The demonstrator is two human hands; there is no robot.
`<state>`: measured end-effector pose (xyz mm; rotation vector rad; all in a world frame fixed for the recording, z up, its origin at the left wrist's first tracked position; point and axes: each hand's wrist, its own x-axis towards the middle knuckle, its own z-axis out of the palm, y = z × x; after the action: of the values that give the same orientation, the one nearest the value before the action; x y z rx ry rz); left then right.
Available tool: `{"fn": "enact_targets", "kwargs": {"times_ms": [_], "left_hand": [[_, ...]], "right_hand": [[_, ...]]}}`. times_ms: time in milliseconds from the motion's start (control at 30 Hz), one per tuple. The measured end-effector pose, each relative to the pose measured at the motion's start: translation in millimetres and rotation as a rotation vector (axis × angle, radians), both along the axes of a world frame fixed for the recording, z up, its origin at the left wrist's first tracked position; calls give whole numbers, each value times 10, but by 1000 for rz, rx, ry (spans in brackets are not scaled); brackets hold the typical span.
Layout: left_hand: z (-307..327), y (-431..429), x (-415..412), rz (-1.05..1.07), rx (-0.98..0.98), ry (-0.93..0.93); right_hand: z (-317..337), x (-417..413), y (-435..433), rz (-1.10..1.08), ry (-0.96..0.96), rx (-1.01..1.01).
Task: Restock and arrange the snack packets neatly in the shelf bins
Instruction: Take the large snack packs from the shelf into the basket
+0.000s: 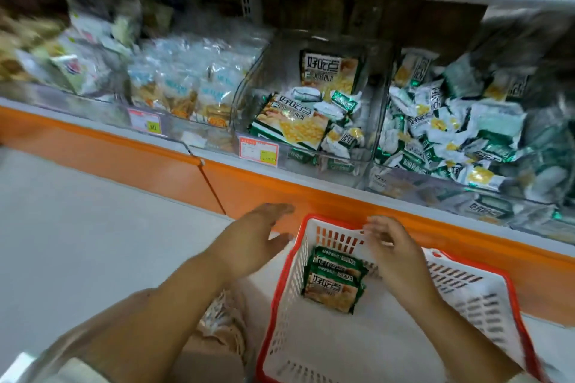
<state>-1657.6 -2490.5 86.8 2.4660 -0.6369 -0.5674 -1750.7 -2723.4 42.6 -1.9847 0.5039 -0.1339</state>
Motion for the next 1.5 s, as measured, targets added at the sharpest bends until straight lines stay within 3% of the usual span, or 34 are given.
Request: {"fn": "enact_targets", "kwargs": {"times_ms": [167, 300, 533, 633, 900, 1067, 1200, 1333, 1500], "left_hand": [[543, 224, 231, 138, -87, -280], [595, 182, 380, 243, -246, -276], [618, 166, 752, 333, -212, -336], [596, 153, 832, 340, -211, -318], [527, 248, 880, 376, -254, -249], [601, 215, 806, 405, -360, -156], [759, 137, 727, 430, -623, 89], [842, 71, 701, 590, -818, 251], [843, 156, 740, 687, -924, 221]], "right_hand": [[874, 365, 234, 128, -191, -39], [1145, 946, 343, 143, -201, -149], [1102, 1749, 390, 247, 225, -424], [1042, 1885, 478, 204, 252, -267], [947, 1976, 312, -108, 176, 425], [1101, 1730, 186, -38, 33, 613], [1282, 1432, 223, 131, 6, 488], [1361, 1309, 337, 300, 44, 357], [1434, 1933, -16, 152, -117, -230]]}}
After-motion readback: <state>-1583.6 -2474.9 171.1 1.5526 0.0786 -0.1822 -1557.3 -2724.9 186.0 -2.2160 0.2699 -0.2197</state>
